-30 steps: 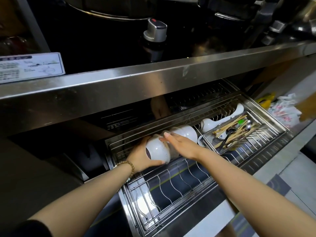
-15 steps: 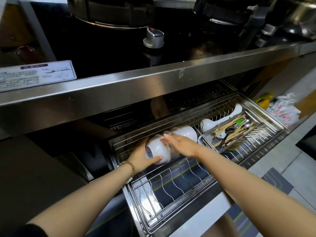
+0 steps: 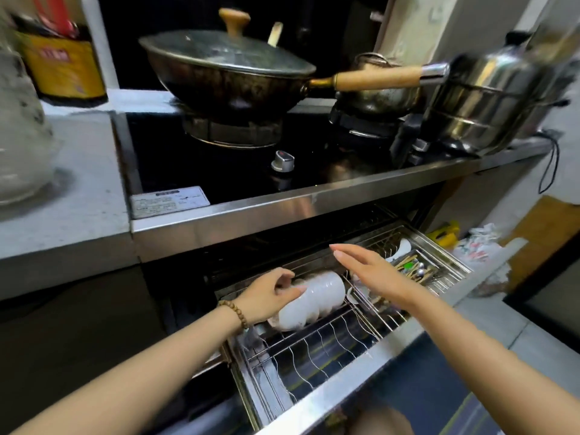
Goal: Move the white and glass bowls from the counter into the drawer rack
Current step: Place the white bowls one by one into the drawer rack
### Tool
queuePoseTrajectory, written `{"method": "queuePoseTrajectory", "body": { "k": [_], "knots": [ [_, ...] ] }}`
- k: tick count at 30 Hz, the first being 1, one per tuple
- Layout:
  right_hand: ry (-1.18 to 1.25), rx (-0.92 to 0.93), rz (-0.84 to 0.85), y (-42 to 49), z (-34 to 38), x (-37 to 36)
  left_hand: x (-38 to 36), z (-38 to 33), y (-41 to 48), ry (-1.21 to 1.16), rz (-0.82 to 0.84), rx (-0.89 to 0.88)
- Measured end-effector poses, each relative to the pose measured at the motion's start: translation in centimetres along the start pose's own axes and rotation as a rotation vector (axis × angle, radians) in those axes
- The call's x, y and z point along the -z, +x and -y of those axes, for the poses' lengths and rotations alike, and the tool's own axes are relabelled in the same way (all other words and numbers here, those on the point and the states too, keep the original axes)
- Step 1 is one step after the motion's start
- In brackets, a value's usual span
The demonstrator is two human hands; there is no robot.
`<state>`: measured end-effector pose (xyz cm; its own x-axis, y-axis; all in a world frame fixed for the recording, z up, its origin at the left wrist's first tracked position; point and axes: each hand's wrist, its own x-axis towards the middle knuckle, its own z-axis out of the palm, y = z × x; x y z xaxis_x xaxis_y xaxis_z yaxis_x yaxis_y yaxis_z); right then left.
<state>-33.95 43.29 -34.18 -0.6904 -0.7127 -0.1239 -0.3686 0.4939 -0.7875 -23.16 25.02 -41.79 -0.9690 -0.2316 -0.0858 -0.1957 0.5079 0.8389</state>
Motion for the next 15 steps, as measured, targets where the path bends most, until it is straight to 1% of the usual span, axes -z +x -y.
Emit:
{"method": "queuePoseTrajectory", "body": {
  "k": [3, 5, 9, 12, 15],
  "knots": [
    [0.037, 0.093, -0.081, -2.3, 3.9, 1.3, 3.0, -4.5, -2.1, 0.017, 0.018, -0.131],
    [0.046, 0.160, -0.127, -3.3, 6.9, 1.7, 5.5, -7.2, -4.0, 0.033, -0.014, -0.204],
    [0.079, 0.311, -0.151, -4.4, 13.0, 2.0, 11.0, -12.1, -8.6, 0.085, -0.153, -0.360],
    [0.088, 0.401, -0.125, -4.2, 17.2, 1.6, 15.7, -14.5, -12.2, 0.119, -0.259, -0.421],
    [0.088, 0.481, -0.095, -3.4, 21.1, 0.1, 20.5, -15.5, -15.9, 0.200, -0.428, -0.458]
  ]
}}
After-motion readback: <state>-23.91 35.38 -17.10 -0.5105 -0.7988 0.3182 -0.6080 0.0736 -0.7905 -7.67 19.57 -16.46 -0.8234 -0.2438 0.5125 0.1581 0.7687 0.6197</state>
